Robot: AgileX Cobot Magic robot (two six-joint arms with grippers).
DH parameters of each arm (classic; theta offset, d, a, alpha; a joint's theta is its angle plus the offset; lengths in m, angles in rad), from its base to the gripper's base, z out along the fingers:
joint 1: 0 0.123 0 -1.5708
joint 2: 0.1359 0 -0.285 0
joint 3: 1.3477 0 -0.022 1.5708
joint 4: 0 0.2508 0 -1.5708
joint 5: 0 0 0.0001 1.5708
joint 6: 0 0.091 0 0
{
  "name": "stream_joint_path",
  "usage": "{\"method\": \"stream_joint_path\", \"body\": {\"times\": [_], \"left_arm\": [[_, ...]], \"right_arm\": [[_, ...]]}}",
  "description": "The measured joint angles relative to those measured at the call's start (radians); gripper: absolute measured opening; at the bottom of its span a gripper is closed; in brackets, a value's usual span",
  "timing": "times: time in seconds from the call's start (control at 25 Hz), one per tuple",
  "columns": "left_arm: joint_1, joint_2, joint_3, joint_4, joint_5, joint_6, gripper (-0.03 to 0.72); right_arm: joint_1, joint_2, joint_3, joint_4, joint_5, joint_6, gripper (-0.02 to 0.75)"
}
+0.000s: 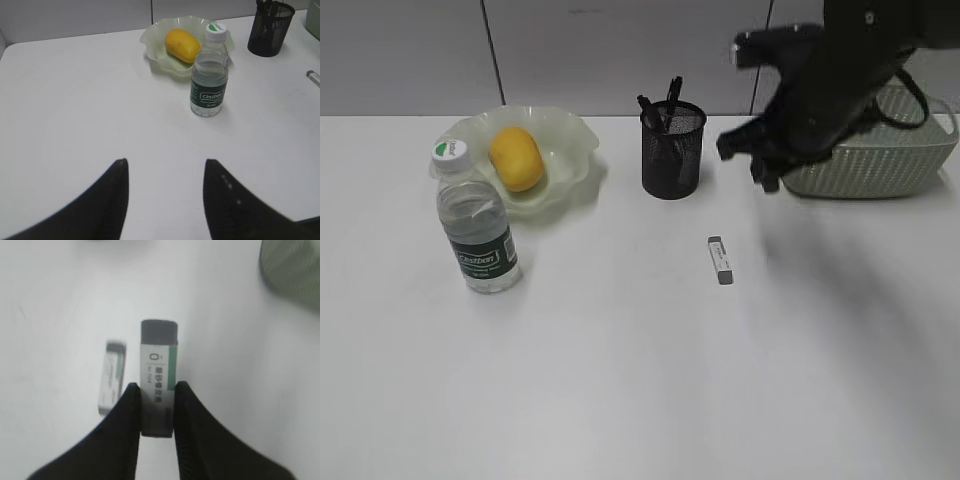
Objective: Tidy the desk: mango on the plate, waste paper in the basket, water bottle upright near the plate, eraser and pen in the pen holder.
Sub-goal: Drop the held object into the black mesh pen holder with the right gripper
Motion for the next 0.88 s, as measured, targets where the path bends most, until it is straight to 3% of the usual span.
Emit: {"method": "stream_joint_path", "body": {"times": [0.28, 0.52, 0.68, 0.76, 0.88], "left_arm": [[0.0, 0.0, 0.0, 0.0, 0.0, 0.0, 0.36], [0.0, 0.0, 0.0, 0.0, 0.0, 0.0, 0.354], [0.0, 0.0, 0.0, 0.0, 0.0, 0.0, 0.353], [0.0, 0.0, 0.0, 0.0, 0.0, 0.0, 0.347], [0.0, 0.0, 0.0, 0.0, 0.0, 0.0, 0.332]], "right_arm": [[0.0, 0.154, -0.309, -0.007, -0.194, -0.039, 0.164], [0.0, 0.362, -0.596, 0.015, -0.132, -0.064, 0.165], [0.0, 0.43, -0.655, 0.092, -0.081, -0.128, 0.178], [0.0, 0.44, -0.656, 0.13, -0.062, -0.165, 0.251], [0.0, 0.441, -0.666, 0.15, -0.017, -0.184, 0.45]]}}
